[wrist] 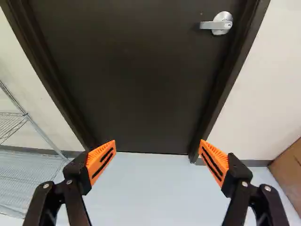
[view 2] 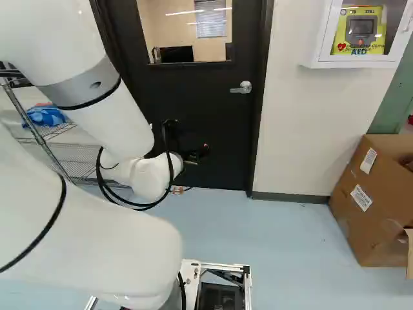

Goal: Open the door and move inside

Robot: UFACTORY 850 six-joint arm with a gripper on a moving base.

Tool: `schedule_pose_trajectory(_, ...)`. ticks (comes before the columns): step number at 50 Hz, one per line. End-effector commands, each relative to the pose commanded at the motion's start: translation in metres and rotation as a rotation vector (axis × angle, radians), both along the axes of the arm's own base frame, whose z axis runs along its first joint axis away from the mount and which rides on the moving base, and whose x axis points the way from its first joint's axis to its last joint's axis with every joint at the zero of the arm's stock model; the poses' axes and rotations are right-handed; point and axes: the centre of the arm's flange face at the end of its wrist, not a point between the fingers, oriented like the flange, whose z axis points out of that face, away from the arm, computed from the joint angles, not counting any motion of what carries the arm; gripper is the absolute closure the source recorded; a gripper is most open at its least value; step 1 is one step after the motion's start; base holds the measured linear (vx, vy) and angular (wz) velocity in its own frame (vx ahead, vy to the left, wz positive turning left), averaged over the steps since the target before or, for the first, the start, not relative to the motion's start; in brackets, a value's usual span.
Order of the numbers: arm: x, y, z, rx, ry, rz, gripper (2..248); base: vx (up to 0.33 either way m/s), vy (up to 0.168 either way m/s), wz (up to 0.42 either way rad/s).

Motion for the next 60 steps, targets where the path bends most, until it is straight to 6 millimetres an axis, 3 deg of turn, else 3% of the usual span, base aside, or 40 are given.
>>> schedule_pose_trajectory(26, 0.0000, 0.0000, 0.0000, 0.000, 0.000, 0.000, 3, 0.114, -0.076, 0.005)
schedule_pose_trajectory(60, 0.0000, 0.0000, 0.0000, 0.000, 0.000, 0.000, 3, 0.108, -0.015, -0.025)
